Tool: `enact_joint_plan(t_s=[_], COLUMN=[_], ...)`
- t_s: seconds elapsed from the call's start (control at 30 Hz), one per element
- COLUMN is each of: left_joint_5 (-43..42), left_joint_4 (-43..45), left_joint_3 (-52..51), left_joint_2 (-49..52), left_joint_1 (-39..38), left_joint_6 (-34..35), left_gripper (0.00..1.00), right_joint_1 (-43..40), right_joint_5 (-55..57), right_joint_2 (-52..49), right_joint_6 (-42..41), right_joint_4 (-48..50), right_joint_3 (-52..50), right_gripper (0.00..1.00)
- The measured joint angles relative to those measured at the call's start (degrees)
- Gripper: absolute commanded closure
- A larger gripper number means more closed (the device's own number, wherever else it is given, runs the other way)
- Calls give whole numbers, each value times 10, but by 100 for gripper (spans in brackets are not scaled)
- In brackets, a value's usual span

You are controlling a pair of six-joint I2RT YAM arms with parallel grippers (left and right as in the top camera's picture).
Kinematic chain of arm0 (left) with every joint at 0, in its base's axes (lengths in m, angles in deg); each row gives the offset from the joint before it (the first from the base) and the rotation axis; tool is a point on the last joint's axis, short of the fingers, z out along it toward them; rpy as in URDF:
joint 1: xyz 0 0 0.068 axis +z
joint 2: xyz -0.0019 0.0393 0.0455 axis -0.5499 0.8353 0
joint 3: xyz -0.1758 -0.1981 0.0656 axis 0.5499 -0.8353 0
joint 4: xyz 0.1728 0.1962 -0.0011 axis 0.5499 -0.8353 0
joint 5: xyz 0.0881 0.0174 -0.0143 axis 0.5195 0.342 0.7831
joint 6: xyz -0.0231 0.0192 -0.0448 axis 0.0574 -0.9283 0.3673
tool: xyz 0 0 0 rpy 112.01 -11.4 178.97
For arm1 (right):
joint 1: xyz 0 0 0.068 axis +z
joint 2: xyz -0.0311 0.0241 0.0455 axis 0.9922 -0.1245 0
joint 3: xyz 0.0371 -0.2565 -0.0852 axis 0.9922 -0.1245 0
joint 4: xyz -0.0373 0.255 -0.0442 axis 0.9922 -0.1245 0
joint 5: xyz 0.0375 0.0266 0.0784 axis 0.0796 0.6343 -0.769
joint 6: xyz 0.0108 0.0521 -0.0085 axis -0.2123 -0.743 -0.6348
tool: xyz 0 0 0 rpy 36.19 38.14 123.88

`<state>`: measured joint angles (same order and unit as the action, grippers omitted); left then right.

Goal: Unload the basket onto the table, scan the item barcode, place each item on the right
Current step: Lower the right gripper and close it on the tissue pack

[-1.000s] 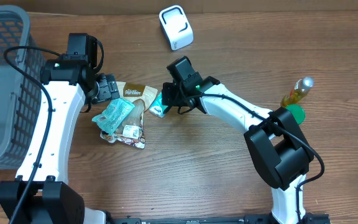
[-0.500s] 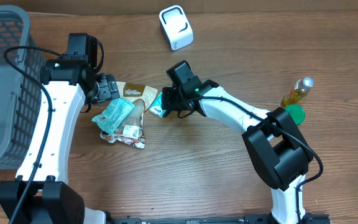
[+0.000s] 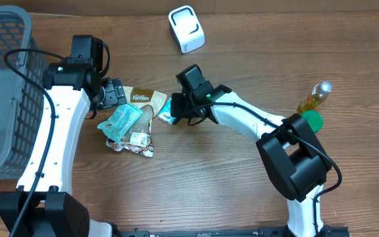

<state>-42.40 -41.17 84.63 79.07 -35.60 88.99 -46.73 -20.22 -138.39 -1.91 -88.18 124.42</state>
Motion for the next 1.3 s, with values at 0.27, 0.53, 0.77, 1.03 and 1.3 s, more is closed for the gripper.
enact_joint_plan(t_s=[0.27, 0.53, 0.77, 1.03, 1.3], left_joint_5=[0, 0, 0, 0, 0], left_joint_4=[0, 0, 0, 0, 0], left_joint_3=[0, 0, 0, 0, 0], left_joint_2=[0, 0, 0, 0, 0], left_joint_1=[0, 0, 0, 0, 0], left_joint_6=[0, 0, 0, 0, 0], left_gripper=[0, 1, 0, 0, 0], right_joint_1=[0, 0, 0, 0, 0], right_joint_5=[8, 8, 9, 10, 28], right_joint_2=[-1, -2, -2, -3, -3], right_joint_6=[0, 0, 0, 0, 0], right_joint_4=[-1, -21, -18, -20, -41], right_joint_3=[-3, -3, -3, -3, -3], right_gripper=[96, 96, 96, 96, 96])
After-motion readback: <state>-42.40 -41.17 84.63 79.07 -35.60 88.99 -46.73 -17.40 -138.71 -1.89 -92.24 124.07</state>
